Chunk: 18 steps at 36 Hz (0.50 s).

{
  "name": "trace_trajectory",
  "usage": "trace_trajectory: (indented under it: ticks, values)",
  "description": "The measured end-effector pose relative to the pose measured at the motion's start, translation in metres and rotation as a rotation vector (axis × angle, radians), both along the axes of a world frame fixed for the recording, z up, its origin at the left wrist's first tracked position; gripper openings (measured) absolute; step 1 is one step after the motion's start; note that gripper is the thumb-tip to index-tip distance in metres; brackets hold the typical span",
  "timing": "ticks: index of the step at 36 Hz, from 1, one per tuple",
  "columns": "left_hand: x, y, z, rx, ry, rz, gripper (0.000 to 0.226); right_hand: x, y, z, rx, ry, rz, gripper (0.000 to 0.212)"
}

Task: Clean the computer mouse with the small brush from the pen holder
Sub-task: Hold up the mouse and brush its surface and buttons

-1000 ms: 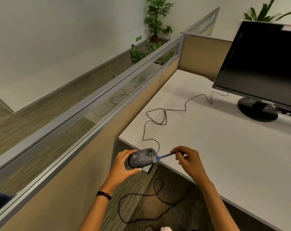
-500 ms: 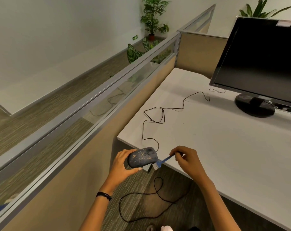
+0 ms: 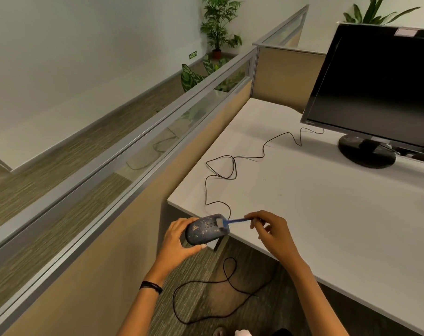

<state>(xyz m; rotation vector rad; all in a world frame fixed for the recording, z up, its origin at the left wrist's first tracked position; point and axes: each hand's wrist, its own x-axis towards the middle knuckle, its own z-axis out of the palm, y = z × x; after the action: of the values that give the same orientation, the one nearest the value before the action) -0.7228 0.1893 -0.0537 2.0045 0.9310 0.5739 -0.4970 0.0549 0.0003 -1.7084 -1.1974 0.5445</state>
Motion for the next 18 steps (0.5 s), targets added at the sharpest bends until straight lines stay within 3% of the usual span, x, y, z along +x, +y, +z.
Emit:
trace_trajectory:
  ticks: [5, 18]
  values:
    - [0.0011, -0.0010, 0.0007, 0.010, -0.001, 0.000, 0.068, 0.0011, -0.0026, -0.0002, -0.026, 0.014, 0.012, 0.040]
    - [0.0020, -0.0034, 0.0019, 0.038, -0.025, 0.007, 0.067, 0.0017, -0.0042, 0.0017, 0.016, 0.000, -0.035, 0.035]
